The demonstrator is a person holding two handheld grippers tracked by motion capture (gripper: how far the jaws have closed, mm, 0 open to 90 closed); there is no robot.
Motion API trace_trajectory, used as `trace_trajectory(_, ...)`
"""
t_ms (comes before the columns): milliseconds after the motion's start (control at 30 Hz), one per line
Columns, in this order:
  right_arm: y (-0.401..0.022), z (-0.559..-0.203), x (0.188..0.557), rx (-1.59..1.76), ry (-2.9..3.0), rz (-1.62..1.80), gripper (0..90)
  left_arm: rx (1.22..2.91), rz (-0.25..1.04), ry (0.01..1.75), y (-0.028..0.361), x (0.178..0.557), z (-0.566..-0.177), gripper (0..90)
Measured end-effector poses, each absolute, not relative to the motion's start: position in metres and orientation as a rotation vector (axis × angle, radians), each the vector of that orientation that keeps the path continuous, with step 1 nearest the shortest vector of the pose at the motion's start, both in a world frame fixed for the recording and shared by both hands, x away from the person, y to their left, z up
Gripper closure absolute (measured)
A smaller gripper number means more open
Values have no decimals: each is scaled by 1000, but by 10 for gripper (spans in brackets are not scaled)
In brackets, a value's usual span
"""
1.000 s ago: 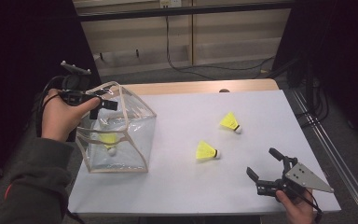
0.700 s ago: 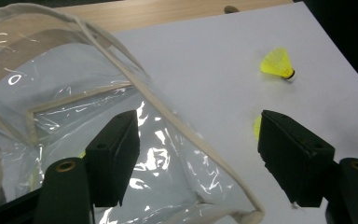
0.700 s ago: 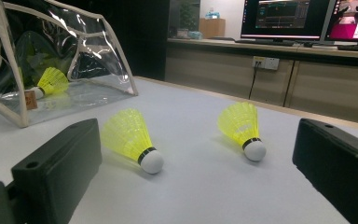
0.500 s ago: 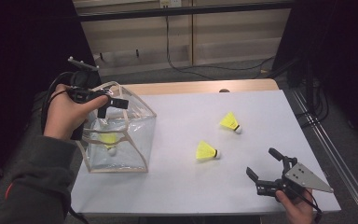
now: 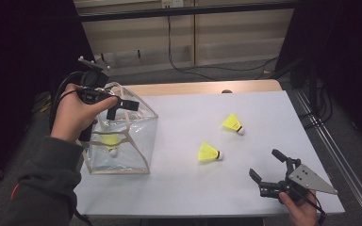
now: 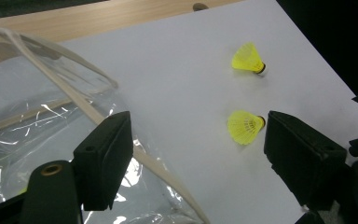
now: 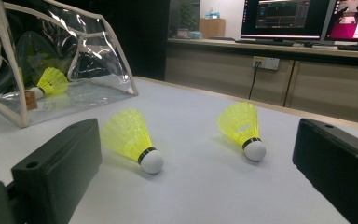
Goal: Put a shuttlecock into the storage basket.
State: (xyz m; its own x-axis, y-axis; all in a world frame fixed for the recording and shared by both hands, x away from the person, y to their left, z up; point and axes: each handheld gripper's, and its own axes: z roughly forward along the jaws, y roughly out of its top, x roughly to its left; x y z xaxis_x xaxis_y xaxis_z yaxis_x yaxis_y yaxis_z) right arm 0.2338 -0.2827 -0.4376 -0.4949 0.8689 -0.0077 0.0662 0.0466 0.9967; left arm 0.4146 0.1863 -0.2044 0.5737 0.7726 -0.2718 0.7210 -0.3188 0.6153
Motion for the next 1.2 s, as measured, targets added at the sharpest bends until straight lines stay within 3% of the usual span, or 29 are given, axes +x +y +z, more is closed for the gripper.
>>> trace_trajectory(1200, -282, -437, 233, 951, 1658, 1518, 9, 2107, 23, 1083, 146, 412, -218, 236)
